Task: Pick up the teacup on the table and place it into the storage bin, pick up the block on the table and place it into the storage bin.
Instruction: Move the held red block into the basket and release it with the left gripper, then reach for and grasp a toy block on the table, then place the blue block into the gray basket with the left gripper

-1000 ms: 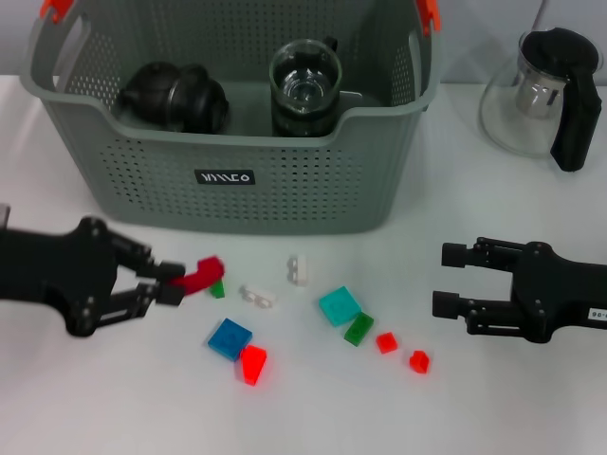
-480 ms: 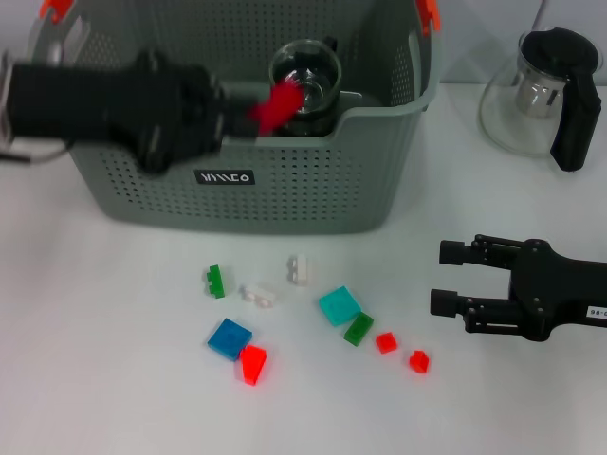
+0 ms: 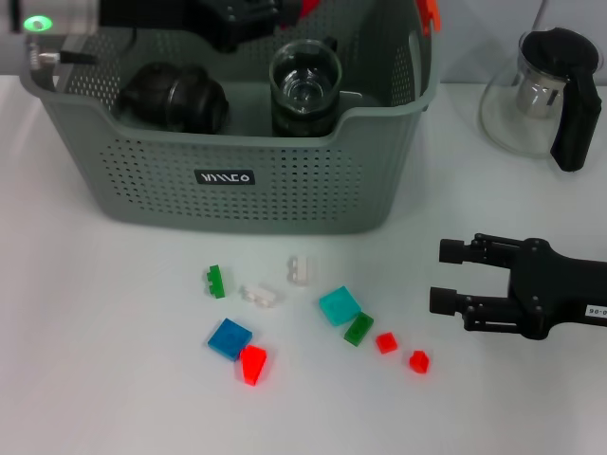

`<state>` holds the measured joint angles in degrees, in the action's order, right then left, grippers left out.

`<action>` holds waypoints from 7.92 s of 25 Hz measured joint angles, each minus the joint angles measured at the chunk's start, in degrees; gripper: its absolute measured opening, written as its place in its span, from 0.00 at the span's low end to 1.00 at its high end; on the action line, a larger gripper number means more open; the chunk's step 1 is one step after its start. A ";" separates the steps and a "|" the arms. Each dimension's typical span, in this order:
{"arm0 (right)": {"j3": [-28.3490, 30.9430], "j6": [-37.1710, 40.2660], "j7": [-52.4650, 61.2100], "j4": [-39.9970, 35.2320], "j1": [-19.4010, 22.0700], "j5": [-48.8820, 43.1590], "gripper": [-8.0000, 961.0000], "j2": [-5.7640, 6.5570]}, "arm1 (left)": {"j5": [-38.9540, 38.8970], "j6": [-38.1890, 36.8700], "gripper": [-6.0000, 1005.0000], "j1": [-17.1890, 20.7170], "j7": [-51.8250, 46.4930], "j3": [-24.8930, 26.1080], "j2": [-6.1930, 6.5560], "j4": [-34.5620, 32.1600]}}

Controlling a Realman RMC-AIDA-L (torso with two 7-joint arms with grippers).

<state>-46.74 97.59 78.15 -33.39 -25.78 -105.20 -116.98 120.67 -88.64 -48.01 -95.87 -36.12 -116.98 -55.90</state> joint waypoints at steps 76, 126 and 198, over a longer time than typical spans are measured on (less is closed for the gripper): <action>0.64 -0.08 0.12 0.08 -0.06 -0.36 0.86 0.00 | 8.35 -6.55 0.63 24.11 31.59 0.05 -6.96 8.44; 0.69 0.16 0.34 0.08 -0.04 -0.35 0.86 0.18 | 15.71 5.67 0.59 20.89 38.24 -1.50 -7.11 14.15; 0.69 0.22 0.33 0.08 -0.41 -0.35 0.86 0.34 | 5.14 -27.05 0.39 14.36 23.49 12.14 -1.68 7.16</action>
<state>-46.06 97.81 78.48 -33.31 -26.19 -105.55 -116.65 125.81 -115.69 -33.65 -72.38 -23.98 -118.66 -48.75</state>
